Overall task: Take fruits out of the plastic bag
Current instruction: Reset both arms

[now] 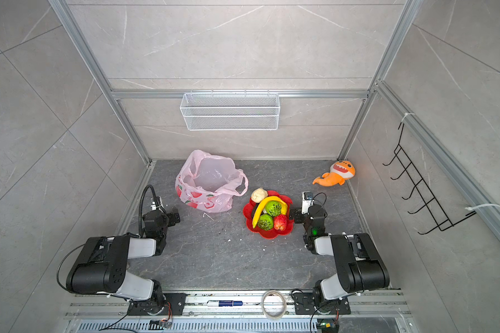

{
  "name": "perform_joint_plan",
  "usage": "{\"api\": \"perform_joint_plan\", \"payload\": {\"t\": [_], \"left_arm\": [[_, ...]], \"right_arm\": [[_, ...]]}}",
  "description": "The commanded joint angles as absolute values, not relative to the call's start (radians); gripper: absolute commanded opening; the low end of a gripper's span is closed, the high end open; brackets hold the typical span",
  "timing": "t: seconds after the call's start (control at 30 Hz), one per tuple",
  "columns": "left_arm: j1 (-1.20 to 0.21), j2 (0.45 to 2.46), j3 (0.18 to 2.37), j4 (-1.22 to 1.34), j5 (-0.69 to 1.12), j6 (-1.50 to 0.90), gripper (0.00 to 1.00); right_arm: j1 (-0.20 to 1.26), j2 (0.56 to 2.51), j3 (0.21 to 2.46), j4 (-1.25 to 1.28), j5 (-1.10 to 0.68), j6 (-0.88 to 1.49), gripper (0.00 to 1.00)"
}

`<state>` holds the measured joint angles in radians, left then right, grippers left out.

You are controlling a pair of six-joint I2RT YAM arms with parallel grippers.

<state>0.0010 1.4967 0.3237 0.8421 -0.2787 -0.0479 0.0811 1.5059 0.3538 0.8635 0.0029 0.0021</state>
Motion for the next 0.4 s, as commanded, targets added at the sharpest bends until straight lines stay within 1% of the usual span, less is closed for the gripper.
{"api": "perform_joint_plan", "payload": {"t": [0.0, 0.37], "left_arm": [[0.008, 1.503, 0.346, 0.883, -0.271, -0.043, 1.0], [0.007, 1.503, 0.346, 0.882, -0.272, -0.042, 1.0]], "right_arm": [[0.086, 1.517, 0.371, 0.85, -0.007, -0.016, 0.99], [0.085, 1.516, 0.371, 0.852, -0.007, -0.017, 0.99]]}}
